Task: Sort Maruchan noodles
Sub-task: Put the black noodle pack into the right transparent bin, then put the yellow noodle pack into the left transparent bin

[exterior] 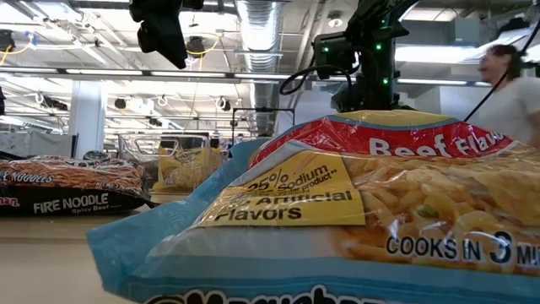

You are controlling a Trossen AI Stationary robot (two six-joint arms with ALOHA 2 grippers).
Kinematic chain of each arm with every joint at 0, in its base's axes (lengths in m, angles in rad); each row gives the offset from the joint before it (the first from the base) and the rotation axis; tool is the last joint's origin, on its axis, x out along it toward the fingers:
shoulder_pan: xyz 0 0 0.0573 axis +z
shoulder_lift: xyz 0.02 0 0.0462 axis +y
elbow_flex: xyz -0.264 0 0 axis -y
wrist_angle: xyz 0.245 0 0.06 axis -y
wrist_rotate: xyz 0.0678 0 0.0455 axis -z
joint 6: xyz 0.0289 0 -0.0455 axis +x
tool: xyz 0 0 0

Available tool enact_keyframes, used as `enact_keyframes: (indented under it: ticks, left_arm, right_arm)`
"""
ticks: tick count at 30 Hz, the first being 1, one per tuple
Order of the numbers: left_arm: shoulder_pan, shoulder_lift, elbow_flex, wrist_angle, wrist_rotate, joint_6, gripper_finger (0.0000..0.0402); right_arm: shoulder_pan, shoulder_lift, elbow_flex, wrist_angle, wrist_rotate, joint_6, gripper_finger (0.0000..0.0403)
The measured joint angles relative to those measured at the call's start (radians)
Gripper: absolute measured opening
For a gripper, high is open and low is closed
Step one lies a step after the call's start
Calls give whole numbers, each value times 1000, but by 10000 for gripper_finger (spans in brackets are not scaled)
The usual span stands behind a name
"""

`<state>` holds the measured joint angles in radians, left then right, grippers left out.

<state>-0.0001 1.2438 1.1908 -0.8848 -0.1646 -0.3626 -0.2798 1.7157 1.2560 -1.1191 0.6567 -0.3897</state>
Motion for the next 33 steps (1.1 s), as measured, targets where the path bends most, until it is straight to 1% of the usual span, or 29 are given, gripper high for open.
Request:
enact_keyframes:
  ticks: [11,15,22,27,33]
  left_arm:
    - [0,0,0,0,0,1,123]
    - [0,0,0,0,0,1,123]
    - [0,0,0,0,1,0,123]
    - [1,0,0,-1,1,-1,123]
    - [1,0,0,-1,0,-1,123]
  right_arm:
    - [11,0,1,-11,0,-2,169]
    - [14,-2,12,-57,0,7,169]
    - [23,-3,79,-128,0,88,169]
    - [44,-4,132,-178,-4,208,169]
    - [76,-4,145,-220,-54,320,169]
